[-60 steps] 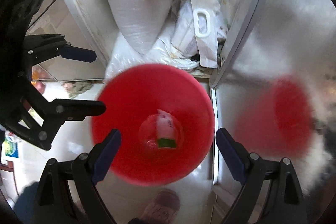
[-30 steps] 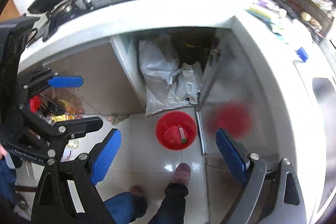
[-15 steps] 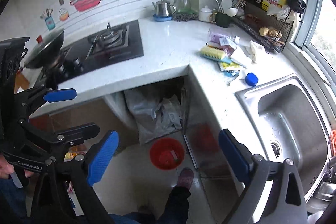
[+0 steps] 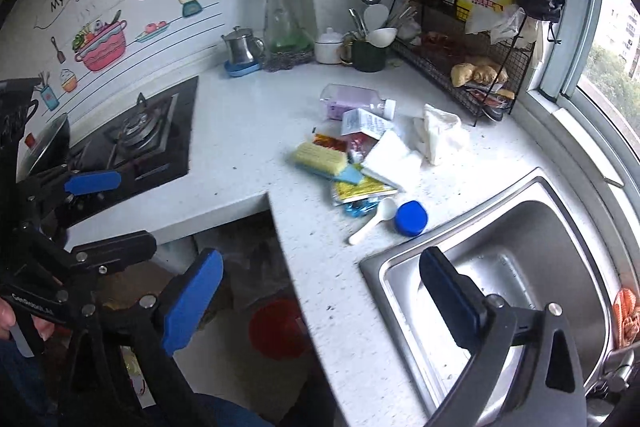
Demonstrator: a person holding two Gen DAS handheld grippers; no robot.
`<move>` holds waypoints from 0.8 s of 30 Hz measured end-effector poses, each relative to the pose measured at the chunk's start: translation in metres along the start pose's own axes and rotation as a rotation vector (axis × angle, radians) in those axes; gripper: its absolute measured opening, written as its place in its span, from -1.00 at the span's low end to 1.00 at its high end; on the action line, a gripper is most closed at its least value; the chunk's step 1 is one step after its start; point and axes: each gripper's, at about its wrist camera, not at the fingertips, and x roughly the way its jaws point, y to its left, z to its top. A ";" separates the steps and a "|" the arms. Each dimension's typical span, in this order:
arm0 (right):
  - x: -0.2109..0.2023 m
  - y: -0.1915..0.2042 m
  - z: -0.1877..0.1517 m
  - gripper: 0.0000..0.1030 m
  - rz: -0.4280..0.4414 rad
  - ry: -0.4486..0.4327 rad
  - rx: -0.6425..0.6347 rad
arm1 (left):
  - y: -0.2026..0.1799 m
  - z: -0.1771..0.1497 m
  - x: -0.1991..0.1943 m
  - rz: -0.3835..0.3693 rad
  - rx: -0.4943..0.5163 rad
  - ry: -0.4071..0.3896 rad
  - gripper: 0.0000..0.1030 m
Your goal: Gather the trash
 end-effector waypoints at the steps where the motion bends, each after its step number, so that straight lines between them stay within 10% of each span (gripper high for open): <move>1: 0.005 -0.009 0.005 0.92 -0.005 0.006 0.006 | -0.003 0.009 0.009 -0.009 0.009 0.014 0.99; 24: 0.158 -0.098 0.015 0.99 -0.040 0.317 -0.042 | 0.032 0.079 0.165 0.013 -0.004 0.254 0.99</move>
